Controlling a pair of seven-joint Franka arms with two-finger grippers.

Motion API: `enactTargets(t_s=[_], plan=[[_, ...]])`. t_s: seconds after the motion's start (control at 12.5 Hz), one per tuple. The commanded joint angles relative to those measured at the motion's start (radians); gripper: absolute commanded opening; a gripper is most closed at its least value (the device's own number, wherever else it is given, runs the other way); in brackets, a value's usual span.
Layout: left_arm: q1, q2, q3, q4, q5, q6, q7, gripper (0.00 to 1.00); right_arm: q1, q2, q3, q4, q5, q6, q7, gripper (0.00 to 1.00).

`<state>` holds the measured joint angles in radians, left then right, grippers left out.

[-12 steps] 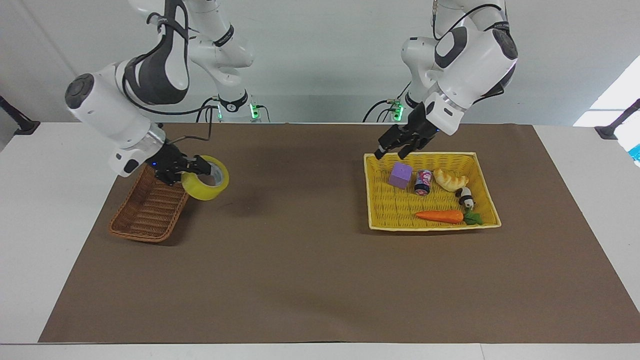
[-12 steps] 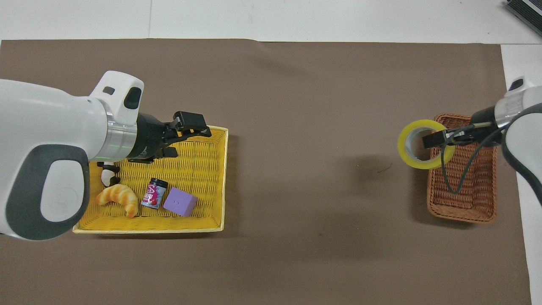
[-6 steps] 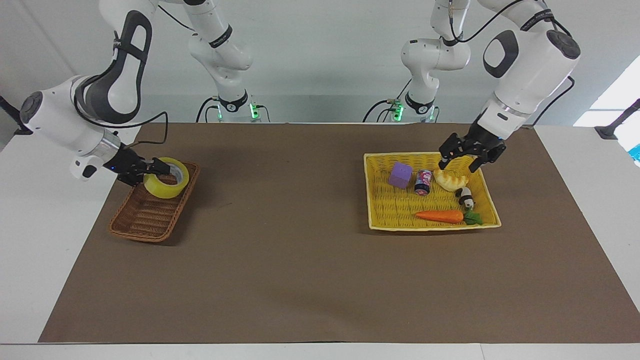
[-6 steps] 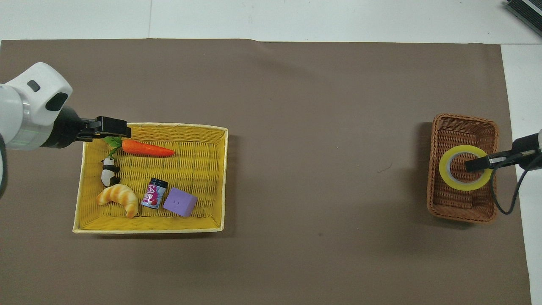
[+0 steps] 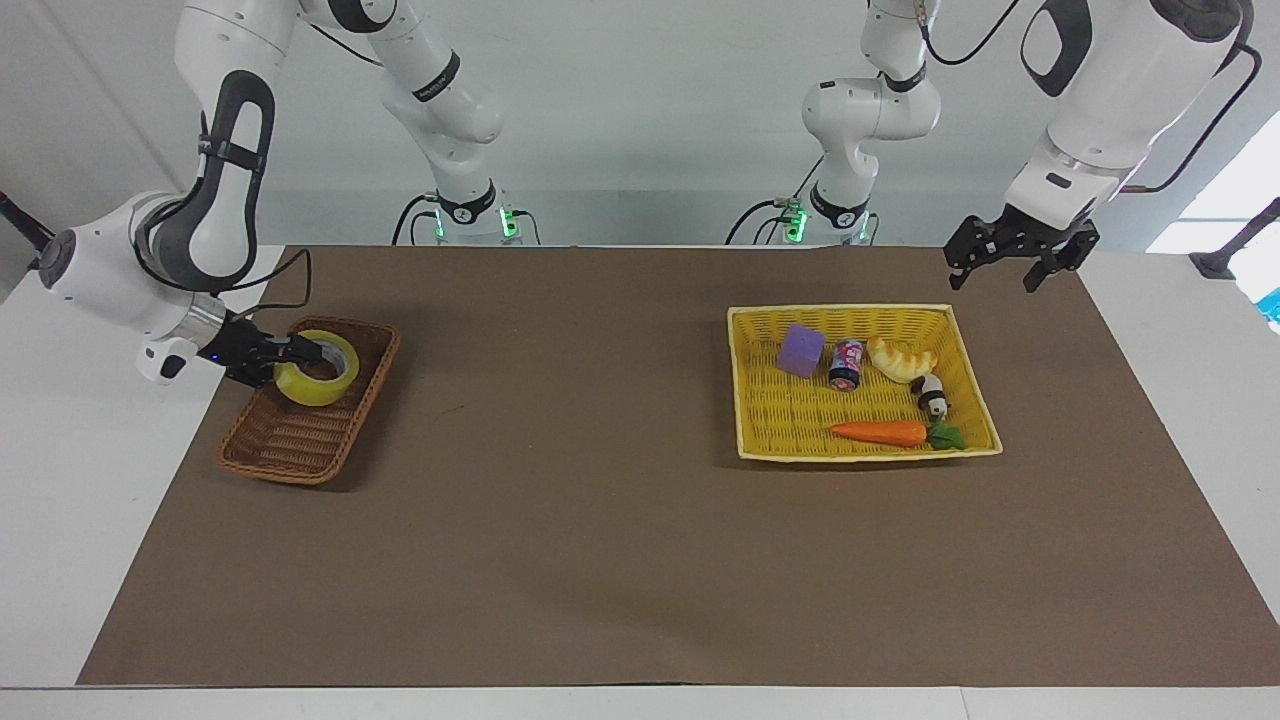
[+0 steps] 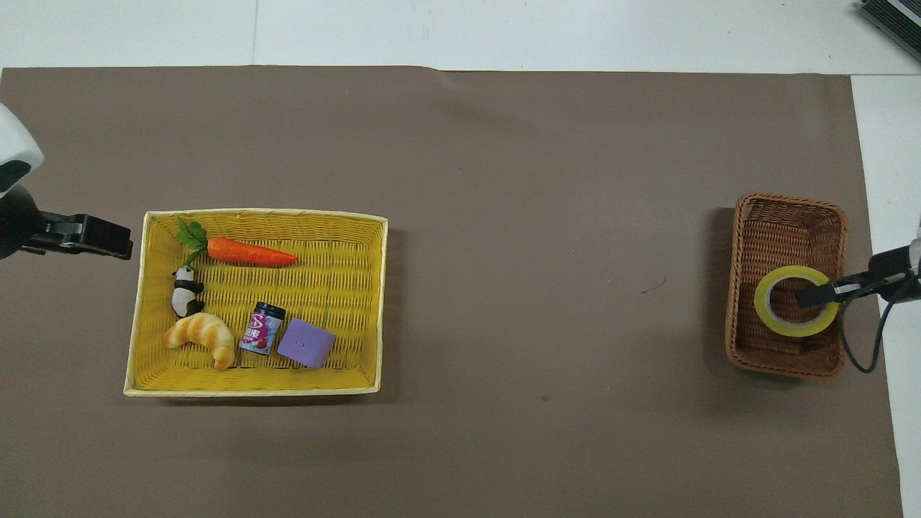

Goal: Move tape to another basket
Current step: 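Lower the tape into the brown basket and open the right gripper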

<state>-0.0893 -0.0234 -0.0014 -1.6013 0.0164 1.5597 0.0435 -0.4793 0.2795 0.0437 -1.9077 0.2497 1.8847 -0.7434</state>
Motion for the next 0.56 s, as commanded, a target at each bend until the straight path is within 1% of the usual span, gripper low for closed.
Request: enactTargets(t_s=[0.0, 0.08, 0.16, 0.24, 0.32, 0.48], plan=[[0.013, 0.031, -0.009, 0.049, 0.011, -0.041, 0.048, 1.00, -0.004, -0.003, 0.013, 0.001, 0.003, 0.019, -0.004, 0.00], [0.023, 0.023, -0.008, 0.034, 0.010, -0.041, 0.053, 1.00, -0.002, 0.010, 0.013, 0.001, 0.003, 0.022, -0.005, 0.05], [0.035, 0.025, -0.008, 0.034, 0.010, -0.043, 0.052, 1.00, -0.002, 0.018, 0.013, 0.001, 0.003, 0.022, -0.005, 0.25], [0.036, 0.025, -0.008, 0.035, 0.010, -0.043, 0.044, 1.00, -0.001, 0.020, 0.013, 0.002, 0.003, 0.024, -0.004, 0.58], [0.037, 0.025, -0.008, 0.035, 0.010, -0.043, 0.044, 1.00, 0.002, 0.026, 0.015, 0.012, 0.003, 0.020, 0.002, 1.00], [0.039, 0.025, -0.008, 0.035, 0.010, -0.043, 0.044, 1.00, 0.004, 0.032, 0.018, 0.041, 0.003, 0.019, 0.021, 1.00]])
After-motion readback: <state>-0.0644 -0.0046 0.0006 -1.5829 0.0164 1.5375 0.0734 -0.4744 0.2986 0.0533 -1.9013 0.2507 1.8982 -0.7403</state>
